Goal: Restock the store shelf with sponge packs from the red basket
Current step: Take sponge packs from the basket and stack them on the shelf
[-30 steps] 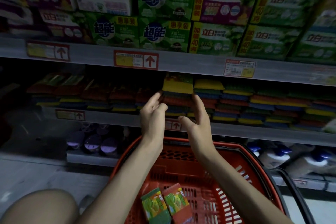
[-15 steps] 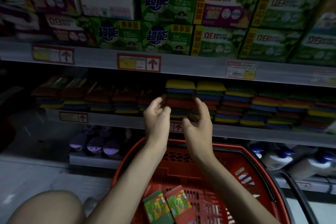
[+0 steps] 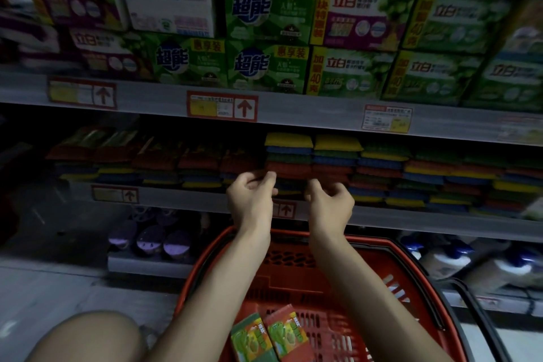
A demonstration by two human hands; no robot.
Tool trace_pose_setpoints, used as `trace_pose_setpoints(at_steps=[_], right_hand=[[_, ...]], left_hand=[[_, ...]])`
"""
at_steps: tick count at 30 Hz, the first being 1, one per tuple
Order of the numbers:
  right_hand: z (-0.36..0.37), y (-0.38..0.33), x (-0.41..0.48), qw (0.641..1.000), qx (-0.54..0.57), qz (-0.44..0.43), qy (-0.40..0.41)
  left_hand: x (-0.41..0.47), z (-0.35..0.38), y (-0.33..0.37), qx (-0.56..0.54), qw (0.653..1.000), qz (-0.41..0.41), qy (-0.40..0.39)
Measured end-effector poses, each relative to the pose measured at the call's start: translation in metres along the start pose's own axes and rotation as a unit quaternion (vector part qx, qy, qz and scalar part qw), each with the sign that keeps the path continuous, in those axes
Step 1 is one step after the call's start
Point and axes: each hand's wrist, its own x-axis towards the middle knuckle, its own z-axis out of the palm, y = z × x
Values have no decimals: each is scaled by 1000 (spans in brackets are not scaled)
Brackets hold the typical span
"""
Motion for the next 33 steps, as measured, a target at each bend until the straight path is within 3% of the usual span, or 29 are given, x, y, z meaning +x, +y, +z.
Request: trace_pose_setpoints(at_steps=[6, 24, 30, 33], right_hand=[[3, 3, 6, 998, 32, 49, -25], [8, 8, 12, 998, 38, 32, -27], [6, 7, 15, 998, 33, 44, -28], [-2, 6, 9, 999, 12, 11, -46]], left_hand=[[8, 1, -4, -6, 1000, -16, 11], [6, 6, -3, -24, 998, -50, 5], [6, 4, -5, -15, 1000, -20, -8], [3, -1, -9, 21, 1000, 15, -3]])
